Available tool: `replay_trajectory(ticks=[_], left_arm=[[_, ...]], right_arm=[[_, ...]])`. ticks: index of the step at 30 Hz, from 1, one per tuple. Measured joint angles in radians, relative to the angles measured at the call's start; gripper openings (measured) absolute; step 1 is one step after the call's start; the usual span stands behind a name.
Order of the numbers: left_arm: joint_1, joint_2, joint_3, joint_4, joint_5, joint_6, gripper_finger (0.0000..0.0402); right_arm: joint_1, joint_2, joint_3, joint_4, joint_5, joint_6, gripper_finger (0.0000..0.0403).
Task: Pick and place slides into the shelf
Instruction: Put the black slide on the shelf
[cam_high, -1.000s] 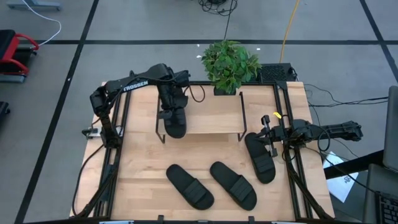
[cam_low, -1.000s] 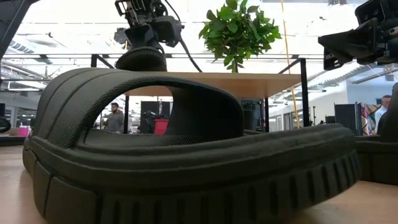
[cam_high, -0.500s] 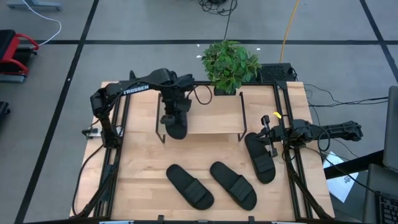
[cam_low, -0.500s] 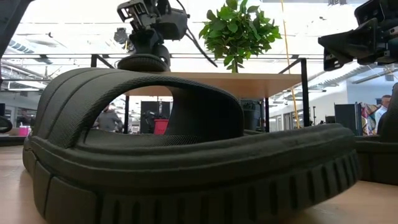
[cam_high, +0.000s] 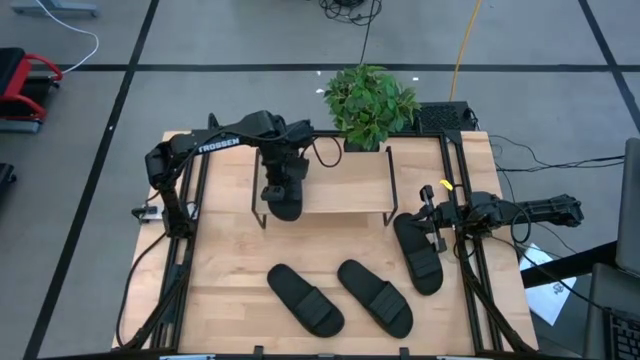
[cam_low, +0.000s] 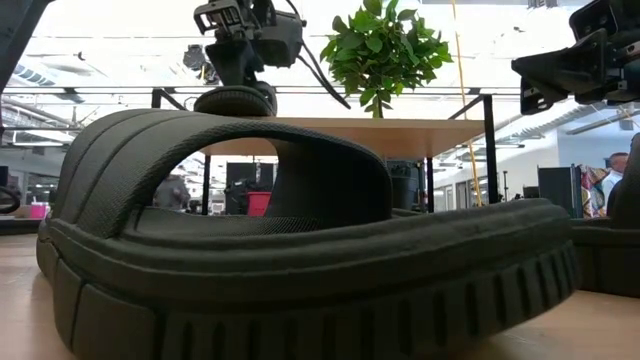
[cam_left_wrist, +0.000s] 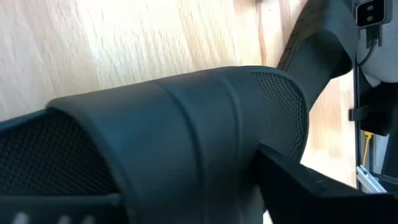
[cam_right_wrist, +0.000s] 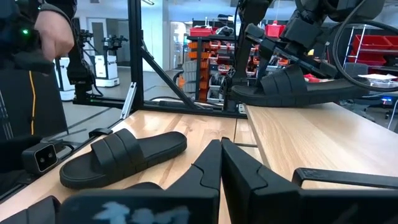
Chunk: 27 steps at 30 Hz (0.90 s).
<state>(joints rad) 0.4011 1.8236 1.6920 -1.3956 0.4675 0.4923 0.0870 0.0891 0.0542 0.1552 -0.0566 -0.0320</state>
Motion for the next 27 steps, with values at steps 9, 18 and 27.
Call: replay_trajectory(ticks=[9, 18, 27], left_arm=[[0.000, -0.002, 0.002, 0.005, -0.016, -0.009, 0.0266], [0.000, -0.012, 0.001, -0.009, -0.017, -0.029, 0.0303], [0.065, -0.023, -0.003, -0.053, 0.101, -0.095, 0.0319]], right_arm=[[0.000, 0.000, 0.000, 0.001, 0.000, 0.020, 0.0000], [0.000, 0.000, 0.000, 0.006, 0.000, 0.020, 0.0000], [0.000, 0.000, 0.000, 0.014, 0.000, 0.021, 0.0000]])
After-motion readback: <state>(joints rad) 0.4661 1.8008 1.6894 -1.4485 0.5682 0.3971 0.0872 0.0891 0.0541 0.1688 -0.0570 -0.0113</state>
